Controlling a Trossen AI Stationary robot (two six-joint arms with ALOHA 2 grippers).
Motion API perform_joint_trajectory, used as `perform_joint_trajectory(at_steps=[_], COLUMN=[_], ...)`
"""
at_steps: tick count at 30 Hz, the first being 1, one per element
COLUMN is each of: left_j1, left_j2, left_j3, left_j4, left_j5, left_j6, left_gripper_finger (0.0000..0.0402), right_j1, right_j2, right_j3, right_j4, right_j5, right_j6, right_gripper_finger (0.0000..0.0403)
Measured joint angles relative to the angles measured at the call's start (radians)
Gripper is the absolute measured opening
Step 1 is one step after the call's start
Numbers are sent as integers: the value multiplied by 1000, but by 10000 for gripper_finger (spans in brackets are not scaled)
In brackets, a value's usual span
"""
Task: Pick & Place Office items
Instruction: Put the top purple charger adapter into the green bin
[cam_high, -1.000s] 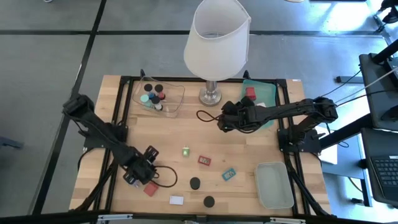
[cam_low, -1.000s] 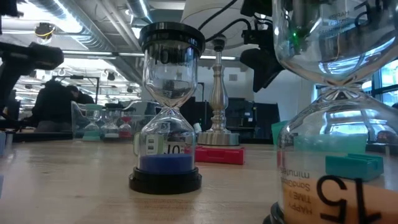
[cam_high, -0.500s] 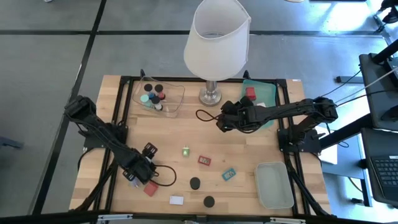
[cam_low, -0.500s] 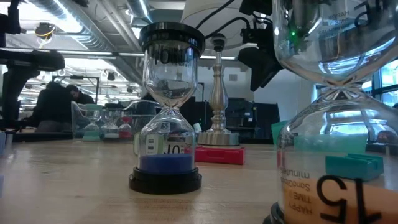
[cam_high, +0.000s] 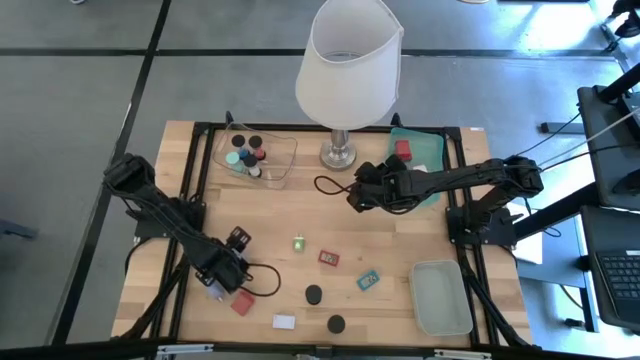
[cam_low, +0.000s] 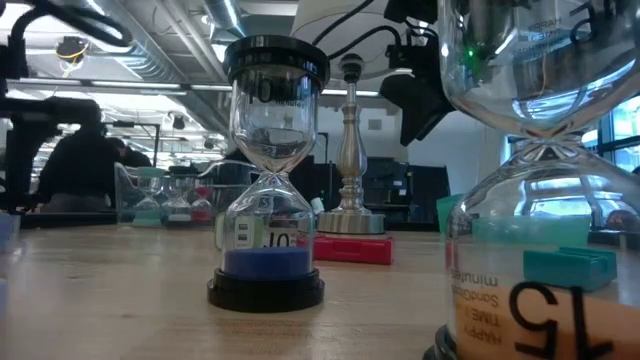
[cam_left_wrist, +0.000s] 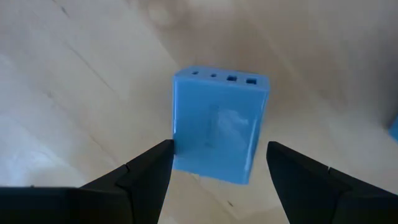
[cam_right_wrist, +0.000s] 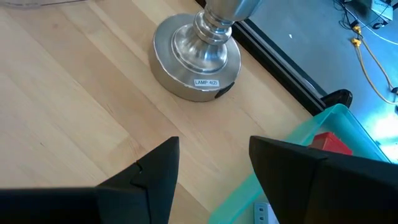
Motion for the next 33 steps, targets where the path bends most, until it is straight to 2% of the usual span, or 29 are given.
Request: perform_joint_trajectory(at_steps=[10, 15, 21, 25, 28, 33], left_j1=[1, 1, 1, 1, 1, 1], left_j2=[1, 1, 1, 1, 1, 1], left_j3=[-53, -53, -49, -23, 15, 114], left_j4=[82, 153, 178, 178, 178, 179], left_j5=[-2, -50, -138, -193, -325, -688], left_j6=[-33, -164, -295, -341, -343, -291], left_gripper_finger=[255, 248, 206, 206, 206, 206], right_j1=[0, 0, 0, 0, 0, 0], right_j2=[0, 0, 0, 0, 1, 1], right_j3=[0, 0, 0, 0, 0, -1], right_j4=[2, 5, 17, 23, 59, 266], right_j5=[0, 0, 0, -23, -32, -82], right_j6=[0, 1, 31, 30, 30, 6], right_gripper_finger=[198, 198, 198, 198, 198, 198])
